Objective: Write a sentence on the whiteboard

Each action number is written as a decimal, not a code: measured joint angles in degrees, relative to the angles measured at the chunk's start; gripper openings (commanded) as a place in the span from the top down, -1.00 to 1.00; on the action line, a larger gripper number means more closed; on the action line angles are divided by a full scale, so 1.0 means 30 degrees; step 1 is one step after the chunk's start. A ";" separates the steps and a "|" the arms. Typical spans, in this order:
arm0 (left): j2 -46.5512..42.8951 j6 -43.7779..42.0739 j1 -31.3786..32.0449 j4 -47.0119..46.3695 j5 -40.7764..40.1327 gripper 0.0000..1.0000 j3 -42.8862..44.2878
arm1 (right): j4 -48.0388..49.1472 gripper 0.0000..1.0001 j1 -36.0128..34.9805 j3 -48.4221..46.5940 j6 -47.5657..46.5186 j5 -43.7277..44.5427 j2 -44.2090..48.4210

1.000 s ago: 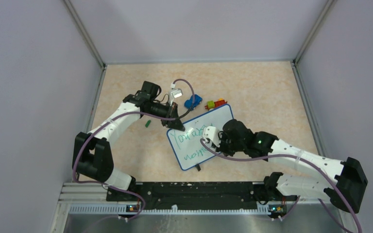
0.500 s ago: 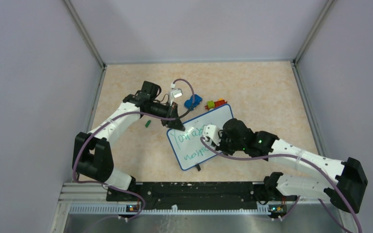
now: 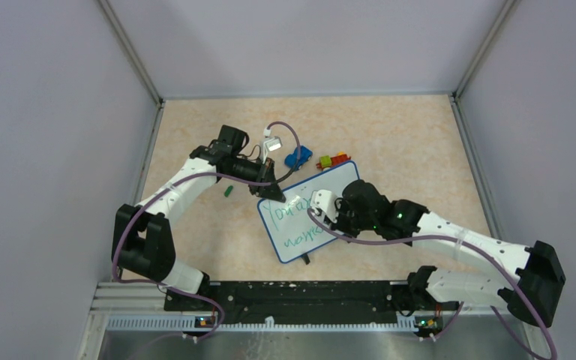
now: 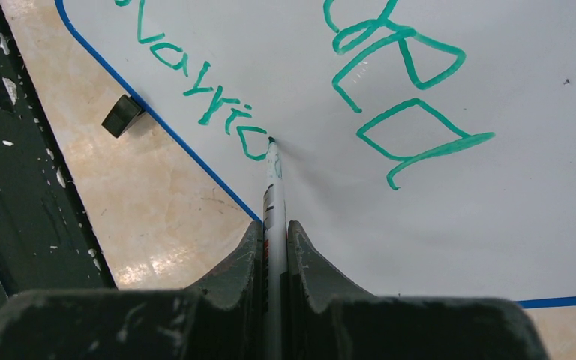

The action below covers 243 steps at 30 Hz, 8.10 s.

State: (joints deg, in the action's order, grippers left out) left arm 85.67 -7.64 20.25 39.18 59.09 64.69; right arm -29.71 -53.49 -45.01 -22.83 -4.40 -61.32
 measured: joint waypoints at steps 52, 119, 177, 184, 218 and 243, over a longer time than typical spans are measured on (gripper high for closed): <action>0.0160 0.0007 -0.0015 -0.0066 0.0204 1.00 0.0000 | -0.0080 1.00 0.0517 0.0758 -0.0525 0.0087 0.1129; 0.0364 0.0073 -0.0036 -0.0146 0.0452 1.00 0.0044 | -0.1596 1.00 0.2178 0.0823 -0.0255 -0.1603 0.2266; 0.0379 0.0087 -0.0036 -0.0175 0.0481 1.00 0.0044 | -0.2557 1.00 0.3767 0.1326 -0.1217 -0.0947 0.1887; 0.0379 0.0087 -0.0036 -0.0175 0.0481 1.00 0.0044 | -0.2412 1.00 0.3774 0.1326 -0.0874 -0.0823 0.2018; 0.0379 0.0153 -0.0036 -0.0189 0.0474 1.00 0.0044 | -0.2477 1.00 0.4517 0.1086 -0.1428 -0.1086 0.2113; 0.0379 0.0146 -0.0036 -0.0197 0.0495 1.00 0.0044 | -0.3490 1.00 0.4554 0.0270 -0.1763 -0.0758 0.2637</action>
State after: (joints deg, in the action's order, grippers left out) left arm 86.80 -7.20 20.14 38.59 60.58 64.82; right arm -40.18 -39.83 -44.21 -28.12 -6.68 -53.41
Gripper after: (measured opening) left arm 0.112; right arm 0.094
